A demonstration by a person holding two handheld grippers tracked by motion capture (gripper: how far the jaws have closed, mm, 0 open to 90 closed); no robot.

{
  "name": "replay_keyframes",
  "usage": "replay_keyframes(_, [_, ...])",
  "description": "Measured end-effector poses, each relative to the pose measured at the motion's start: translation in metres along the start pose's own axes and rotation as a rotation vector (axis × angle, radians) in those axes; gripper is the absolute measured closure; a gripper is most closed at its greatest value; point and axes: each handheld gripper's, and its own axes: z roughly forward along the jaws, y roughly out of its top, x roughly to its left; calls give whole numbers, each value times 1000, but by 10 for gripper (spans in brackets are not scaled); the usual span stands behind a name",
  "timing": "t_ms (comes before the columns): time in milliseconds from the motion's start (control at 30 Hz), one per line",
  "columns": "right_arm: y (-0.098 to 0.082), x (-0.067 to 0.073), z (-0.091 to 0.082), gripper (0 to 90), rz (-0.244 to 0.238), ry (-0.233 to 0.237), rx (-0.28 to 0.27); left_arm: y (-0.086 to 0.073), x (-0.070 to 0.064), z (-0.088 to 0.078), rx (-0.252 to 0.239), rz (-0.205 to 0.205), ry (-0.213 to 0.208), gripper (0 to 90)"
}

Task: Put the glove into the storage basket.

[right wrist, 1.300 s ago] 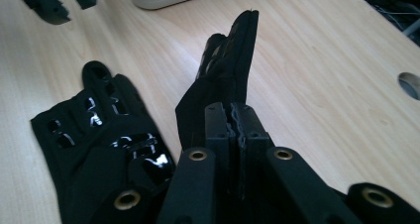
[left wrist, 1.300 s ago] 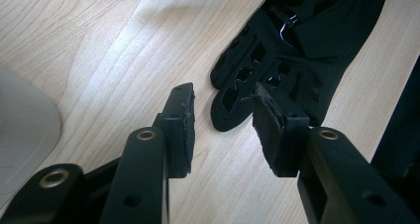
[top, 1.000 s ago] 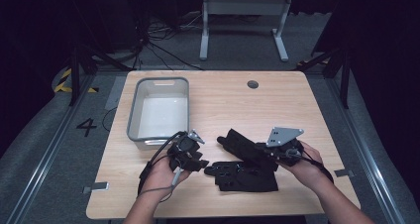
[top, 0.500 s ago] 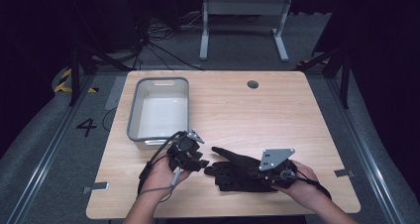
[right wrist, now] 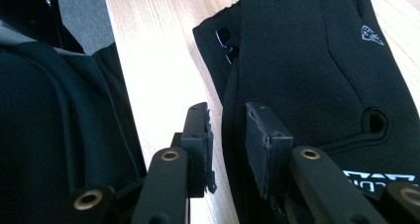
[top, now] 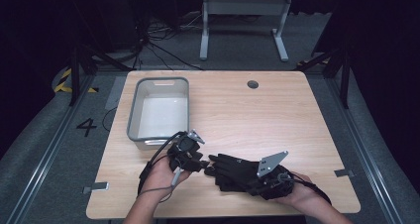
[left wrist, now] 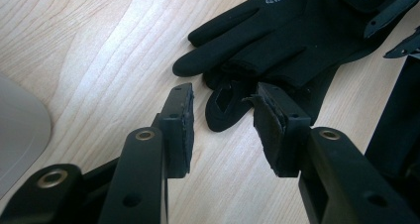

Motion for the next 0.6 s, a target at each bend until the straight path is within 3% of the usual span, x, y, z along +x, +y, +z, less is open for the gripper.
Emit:
replay_keyframes(300, [3,2,-15,674,11,2,-63,0,0,1,2,-3,-3,595])
replay_keyframes(333, [4,0,-21,665,19,-18,-94,0,0,1,4,0,-4,595])
replay_keyframes(600, [0,-16,-40,631,101,-93,-184,1,-2,1,3,3,-14,595])
